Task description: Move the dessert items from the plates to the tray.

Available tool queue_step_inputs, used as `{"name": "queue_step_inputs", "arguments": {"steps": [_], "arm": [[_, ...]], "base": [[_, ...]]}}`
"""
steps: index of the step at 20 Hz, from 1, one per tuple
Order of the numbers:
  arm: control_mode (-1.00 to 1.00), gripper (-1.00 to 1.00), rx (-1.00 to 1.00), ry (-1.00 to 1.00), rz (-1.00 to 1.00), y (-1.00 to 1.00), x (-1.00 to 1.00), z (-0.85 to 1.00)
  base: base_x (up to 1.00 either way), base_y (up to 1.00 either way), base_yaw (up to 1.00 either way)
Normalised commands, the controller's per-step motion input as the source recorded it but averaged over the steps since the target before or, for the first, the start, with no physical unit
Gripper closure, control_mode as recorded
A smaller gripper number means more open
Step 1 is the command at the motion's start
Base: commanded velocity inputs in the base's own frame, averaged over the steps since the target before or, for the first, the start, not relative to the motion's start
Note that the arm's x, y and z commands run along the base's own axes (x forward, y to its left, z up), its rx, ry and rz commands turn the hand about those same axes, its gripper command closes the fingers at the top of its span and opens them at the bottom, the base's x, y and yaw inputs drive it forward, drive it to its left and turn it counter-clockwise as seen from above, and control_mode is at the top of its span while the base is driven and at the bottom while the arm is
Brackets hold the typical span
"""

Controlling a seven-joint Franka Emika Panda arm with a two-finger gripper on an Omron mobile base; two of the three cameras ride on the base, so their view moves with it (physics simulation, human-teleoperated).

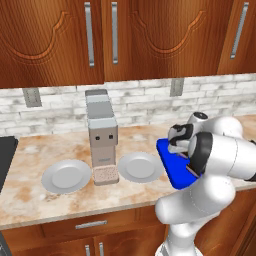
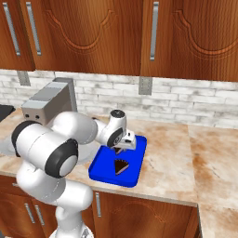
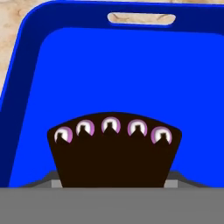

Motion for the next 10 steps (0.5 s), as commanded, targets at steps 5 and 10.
{"name": "queue_step_inputs", "arguments": {"steps": [5,10], "arm": [[-1.00,1.00,0.00,0.00,0.00,0.00,0.00,-0.16],[-1.00,1.00,0.00,0.00,0.00,0.00,0.00,-0.16]], "base": [[0.00,0.00,0.00],[0.00,0.00,0.00]]}}
